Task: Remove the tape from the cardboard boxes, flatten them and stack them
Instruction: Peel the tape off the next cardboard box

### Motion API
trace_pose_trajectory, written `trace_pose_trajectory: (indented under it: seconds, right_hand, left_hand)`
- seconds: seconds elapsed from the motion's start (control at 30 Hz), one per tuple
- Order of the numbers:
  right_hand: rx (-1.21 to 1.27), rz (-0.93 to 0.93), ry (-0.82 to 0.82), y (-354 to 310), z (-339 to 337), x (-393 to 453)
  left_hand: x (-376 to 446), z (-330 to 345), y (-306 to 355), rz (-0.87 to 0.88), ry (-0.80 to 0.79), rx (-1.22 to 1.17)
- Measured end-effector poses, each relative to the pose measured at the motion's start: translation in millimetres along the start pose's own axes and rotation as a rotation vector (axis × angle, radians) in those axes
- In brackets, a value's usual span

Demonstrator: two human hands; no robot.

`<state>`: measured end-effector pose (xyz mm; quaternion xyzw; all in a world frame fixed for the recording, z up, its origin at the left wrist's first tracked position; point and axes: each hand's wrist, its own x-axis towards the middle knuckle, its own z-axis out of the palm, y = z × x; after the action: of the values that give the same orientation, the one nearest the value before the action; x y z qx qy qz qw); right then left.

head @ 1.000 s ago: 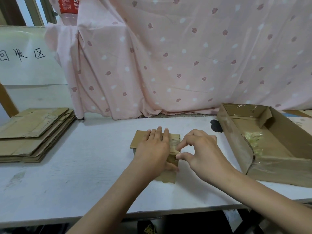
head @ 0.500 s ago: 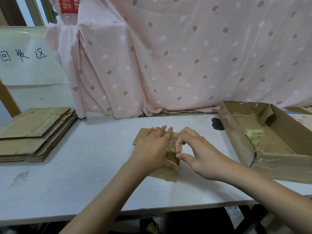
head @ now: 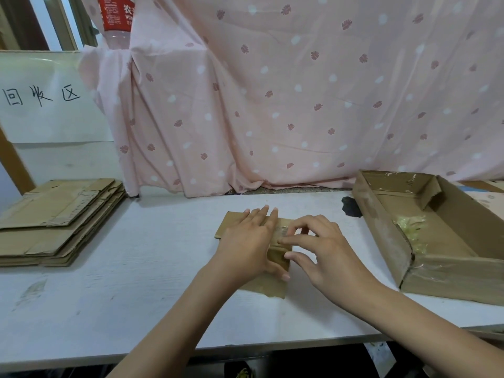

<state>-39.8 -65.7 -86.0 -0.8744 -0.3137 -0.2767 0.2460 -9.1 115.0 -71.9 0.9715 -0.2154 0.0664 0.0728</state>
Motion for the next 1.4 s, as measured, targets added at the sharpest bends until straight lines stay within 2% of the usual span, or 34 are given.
trace_pose_trajectory:
  seconds: [0.13,0.27,0.4,0.57,0.7,0.77,0.97,1.17,1.4]
  right_hand:
    - [0.200,0.013,0.058,-8,4,-2]
    - [0.467,0.213,0.018,-9,4,1]
    - [0.547,0.234,0.005,-13,4,3]
    - [0.529,0.171,-0.038,-10,2,3]
    - [0.362,-0.048,-0.037,-4,-1,5]
    - [0.342,-0.090,-0.062,1,-6,3]
    - [0.518,0.170,-0.312,4,-21,-8]
    - [0.575,0.359,-0.155,0,-22,-9]
    - [0.637,0.473,-0.097,11,-23,-3]
  left_hand:
    - [-4,-8,-6,0.050,-0.047,-0.044]
    - [-8,-14,-6,0.027,-0.020,-0.063]
    - [-10,-19,-6,0.024,-0.015,-0.086]
    - [-12,-18,-8,0.037,-0.015,-0.080]
    - [-8,-20,-10,0.031,-0.056,-0.089]
    - [-6,-21,-14,0.017,-0.079,-0.109]
    - [-7,-22,-9,0.053,-0.076,-0.097]
    - [-7,-21,-9,0.062,-0.076,-0.059]
    - [-8,-19,-10,0.067,-0.079,-0.050]
